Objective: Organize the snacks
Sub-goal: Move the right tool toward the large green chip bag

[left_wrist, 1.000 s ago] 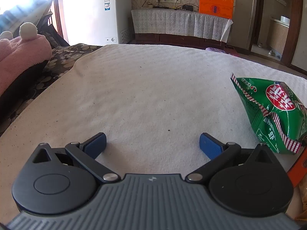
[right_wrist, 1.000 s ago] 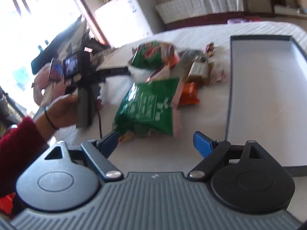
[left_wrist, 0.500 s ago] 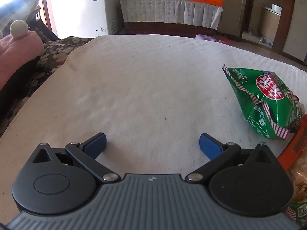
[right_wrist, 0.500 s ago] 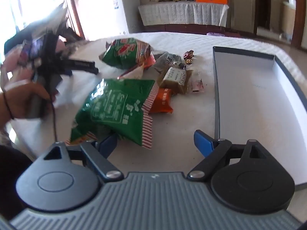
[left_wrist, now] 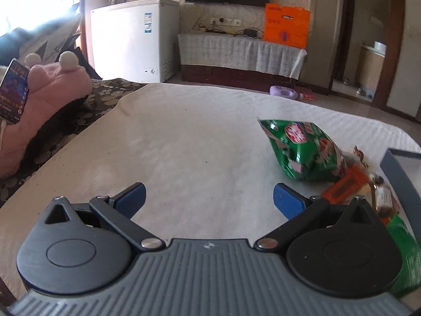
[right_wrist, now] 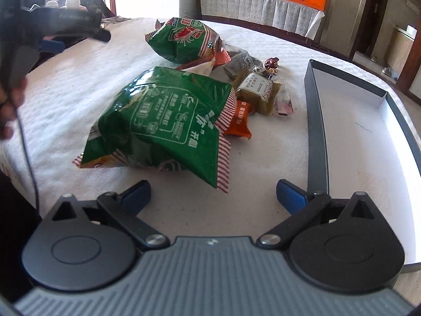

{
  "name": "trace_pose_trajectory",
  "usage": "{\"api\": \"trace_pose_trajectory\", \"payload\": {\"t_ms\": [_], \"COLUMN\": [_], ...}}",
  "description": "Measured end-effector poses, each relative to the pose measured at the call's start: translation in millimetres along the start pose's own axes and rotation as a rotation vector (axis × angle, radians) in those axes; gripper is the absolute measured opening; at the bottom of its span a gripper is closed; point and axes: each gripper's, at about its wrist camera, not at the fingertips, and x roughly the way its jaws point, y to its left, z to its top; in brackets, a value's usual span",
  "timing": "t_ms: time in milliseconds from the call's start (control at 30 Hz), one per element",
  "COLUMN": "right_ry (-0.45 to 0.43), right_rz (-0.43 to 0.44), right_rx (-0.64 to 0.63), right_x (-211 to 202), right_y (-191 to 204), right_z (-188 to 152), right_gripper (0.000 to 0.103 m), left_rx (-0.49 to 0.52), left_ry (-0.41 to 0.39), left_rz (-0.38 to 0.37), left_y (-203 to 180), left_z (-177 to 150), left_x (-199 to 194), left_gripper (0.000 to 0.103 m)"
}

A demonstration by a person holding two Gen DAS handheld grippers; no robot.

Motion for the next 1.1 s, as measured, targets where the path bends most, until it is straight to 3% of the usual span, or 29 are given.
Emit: {"api": "trace_pose_trajectory", "payload": {"t_ms": [100, 267, 1100], "right_ry": [-0.006, -0.007, -0.037], "right_rz": [-0.002, -0.014, -0.036], "right_rx": [0.006, 0.021, 0.036], "right_x": [-1, 0, 0], "right_y": [2, 3, 4], "right_z": [-2, -2, -8], "right_gripper": [0.103, 0.103, 0.103], "left_rx": [0.077, 0.051, 0.054], "left_ry": [-0.003, -0.04, 0.034], "left_rz": [0.031, -0.011, -0.052], "left_y": [-20, -24, -26], "left_z": [-13, -22, -20], "left_x": [-12, -31, -8], "left_gripper": [0.103, 0.103, 0.103]}}
